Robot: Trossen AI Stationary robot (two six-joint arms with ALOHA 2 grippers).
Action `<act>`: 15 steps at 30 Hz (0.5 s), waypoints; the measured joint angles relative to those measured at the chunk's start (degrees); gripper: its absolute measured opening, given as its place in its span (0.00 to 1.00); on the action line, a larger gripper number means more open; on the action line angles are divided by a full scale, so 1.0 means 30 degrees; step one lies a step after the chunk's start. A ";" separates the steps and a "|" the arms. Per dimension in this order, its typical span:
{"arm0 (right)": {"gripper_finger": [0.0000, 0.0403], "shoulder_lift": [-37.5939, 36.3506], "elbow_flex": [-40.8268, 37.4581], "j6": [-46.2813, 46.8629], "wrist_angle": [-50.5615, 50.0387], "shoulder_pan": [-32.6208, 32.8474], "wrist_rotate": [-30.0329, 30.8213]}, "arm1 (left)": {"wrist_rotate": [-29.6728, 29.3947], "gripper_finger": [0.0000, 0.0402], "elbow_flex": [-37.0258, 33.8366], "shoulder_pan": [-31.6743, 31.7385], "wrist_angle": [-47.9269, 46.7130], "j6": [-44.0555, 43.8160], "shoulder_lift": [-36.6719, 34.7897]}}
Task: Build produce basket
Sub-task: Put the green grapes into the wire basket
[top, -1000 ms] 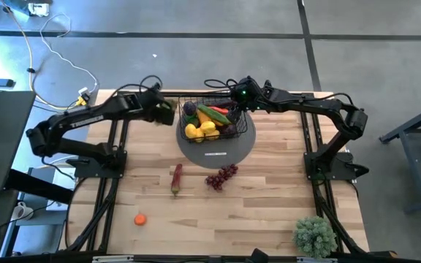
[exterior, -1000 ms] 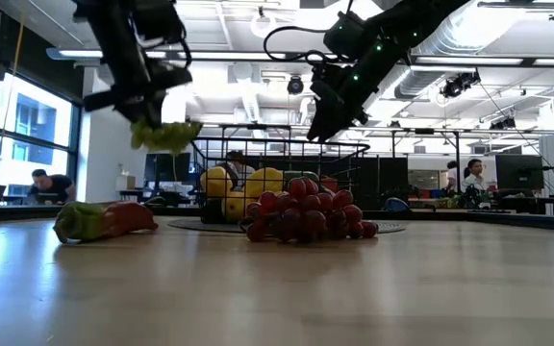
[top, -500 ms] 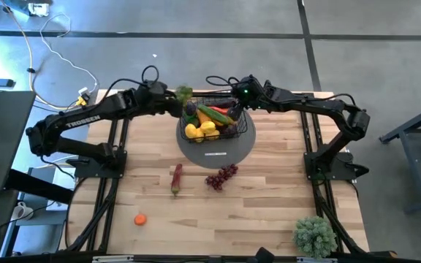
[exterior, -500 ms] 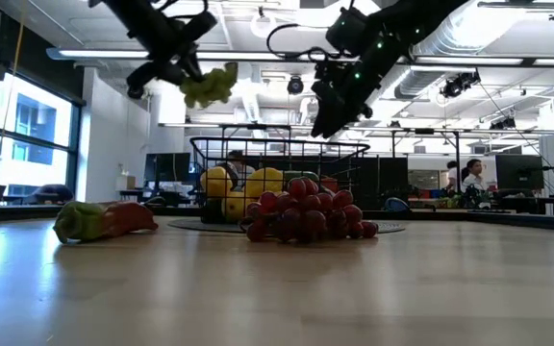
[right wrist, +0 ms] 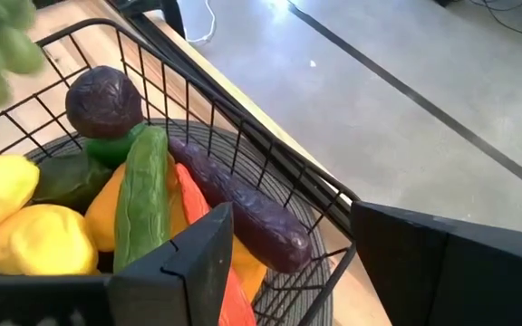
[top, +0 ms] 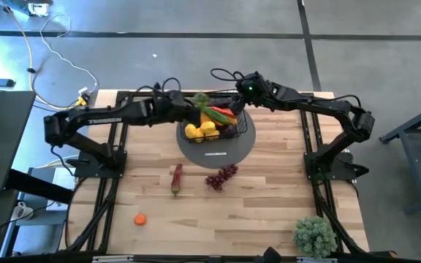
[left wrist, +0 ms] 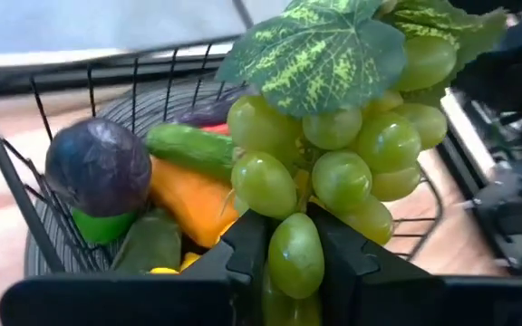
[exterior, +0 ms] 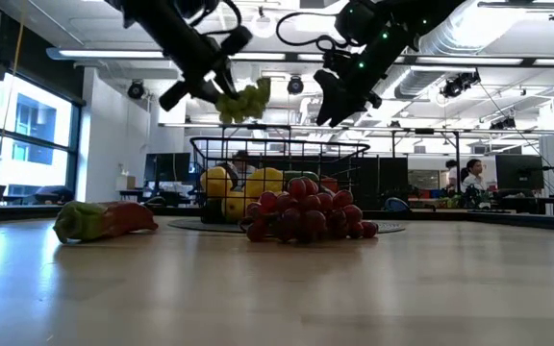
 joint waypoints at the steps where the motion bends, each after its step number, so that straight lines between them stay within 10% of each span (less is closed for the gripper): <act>1: 0.51 0.0000 0.0000 0.0000 -0.0035 0.0000 -0.0005 | -0.0129 0.13 0.0000 -0.0102 0.0025 -0.0244 0.0299; 15: 0.51 0.0000 0.0000 0.0000 -0.0294 0.0007 -0.0046 | -0.0955 0.13 -0.0007 -0.0588 -0.0590 -0.1245 0.2845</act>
